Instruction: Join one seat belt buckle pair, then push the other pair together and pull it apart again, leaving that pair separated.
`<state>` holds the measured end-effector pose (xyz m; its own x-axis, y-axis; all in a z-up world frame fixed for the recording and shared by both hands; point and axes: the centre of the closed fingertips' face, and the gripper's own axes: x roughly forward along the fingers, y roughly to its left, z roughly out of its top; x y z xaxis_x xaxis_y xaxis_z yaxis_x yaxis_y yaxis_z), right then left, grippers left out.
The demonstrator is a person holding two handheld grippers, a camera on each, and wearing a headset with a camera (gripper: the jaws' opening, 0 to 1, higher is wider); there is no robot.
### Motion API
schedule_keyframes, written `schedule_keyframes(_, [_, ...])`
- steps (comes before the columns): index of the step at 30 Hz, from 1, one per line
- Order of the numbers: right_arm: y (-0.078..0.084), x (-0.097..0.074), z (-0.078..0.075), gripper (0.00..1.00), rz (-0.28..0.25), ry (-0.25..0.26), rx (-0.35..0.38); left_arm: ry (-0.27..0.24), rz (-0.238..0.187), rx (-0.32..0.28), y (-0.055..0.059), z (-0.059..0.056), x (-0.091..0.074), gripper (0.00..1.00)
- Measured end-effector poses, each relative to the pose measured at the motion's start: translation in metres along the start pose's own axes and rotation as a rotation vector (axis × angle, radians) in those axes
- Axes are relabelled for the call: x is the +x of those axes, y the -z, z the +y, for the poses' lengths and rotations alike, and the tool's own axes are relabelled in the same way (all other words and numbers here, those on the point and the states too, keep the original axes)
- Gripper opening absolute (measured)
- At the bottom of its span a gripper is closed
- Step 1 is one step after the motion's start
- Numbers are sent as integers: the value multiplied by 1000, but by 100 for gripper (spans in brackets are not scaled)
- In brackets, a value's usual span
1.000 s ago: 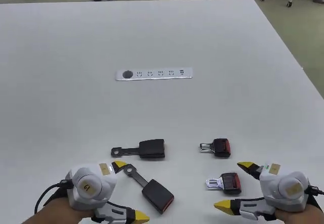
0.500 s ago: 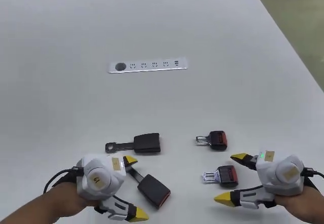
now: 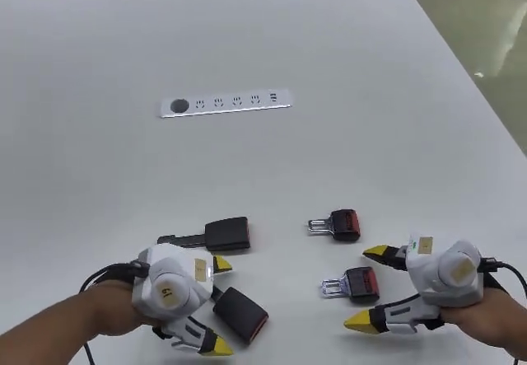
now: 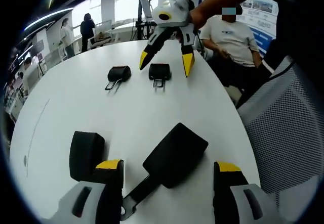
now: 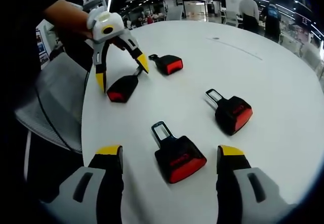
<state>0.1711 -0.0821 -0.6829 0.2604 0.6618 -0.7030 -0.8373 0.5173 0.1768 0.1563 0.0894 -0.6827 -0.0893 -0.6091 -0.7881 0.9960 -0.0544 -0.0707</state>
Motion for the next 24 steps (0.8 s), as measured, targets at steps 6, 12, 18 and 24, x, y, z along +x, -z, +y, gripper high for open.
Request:
schedule_keyframes(6, [1, 1, 1, 72, 20, -27, -17, 33, 18, 59, 1, 2, 10, 70])
schedule_keyframes(12, [5, 4, 2, 68, 64, -63, -68, 45, 26, 90, 0, 2, 15, 60])
schedule_keyframes(18, [5, 5, 1, 63, 90, -101, -137, 33, 5, 84, -1, 6, 15, 55])
schedule_keyframes(24, [3, 1, 0, 54, 111, -118, -159, 16, 10, 88, 1, 7, 14, 49])
